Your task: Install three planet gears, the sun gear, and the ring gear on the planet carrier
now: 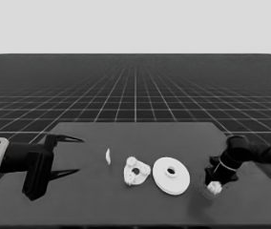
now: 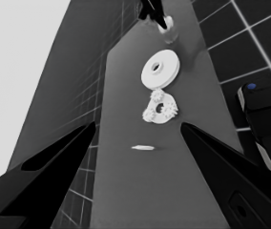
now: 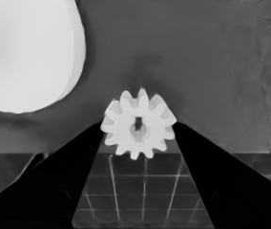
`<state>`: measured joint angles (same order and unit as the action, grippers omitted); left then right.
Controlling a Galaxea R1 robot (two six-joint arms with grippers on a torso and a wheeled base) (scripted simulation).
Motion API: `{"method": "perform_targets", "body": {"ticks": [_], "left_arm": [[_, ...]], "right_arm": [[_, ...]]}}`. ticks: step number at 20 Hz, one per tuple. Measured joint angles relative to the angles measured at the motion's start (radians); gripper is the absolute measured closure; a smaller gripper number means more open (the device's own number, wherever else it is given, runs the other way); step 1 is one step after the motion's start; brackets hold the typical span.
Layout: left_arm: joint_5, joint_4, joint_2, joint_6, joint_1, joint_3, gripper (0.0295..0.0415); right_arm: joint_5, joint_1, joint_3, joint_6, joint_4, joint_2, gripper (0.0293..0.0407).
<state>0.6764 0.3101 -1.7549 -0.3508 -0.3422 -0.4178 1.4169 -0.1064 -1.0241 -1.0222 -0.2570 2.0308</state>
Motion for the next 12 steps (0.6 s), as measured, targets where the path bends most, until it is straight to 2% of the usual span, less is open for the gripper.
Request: {"method": "perform_targets", "body": {"ticks": [3, 8, 9, 10, 11, 12], "left_arm": [[0.000, 0.000, 0.000, 0.000, 0.000, 0.000, 0.0326], [0.000, 0.000, 0.000, 0.000, 0.000, 0.000, 0.0326], [0.000, 0.000, 0.000, 0.000, 0.000, 0.000, 0.0326], [0.000, 0.000, 0.000, 0.000, 0.000, 0.000, 0.0326], [0.000, 0.000, 0.000, 0.000, 0.000, 0.000, 0.0326], [0.000, 0.000, 0.000, 0.000, 0.000, 0.000, 0.0326]], "right_arm": [[0.040, 0.079, 0.021, -0.002, 0.064, -0.013, 0.0390], [0.049, 0.097, 0.023, -0.002, 0.079, -0.014, 0.0390], [0.131, 0.119, 0.018, -0.383, 0.059, 0.187, 0.0390], [0.163, 0.132, -0.085, -0.542, 0.073, 0.536, 0.0390], [0.156, 0.136, -0.263, -0.523, 0.084, 0.751, 0.0390], [0.144, 0.138, -0.411, -0.468, 0.089, 0.870, 0.0390]]}}
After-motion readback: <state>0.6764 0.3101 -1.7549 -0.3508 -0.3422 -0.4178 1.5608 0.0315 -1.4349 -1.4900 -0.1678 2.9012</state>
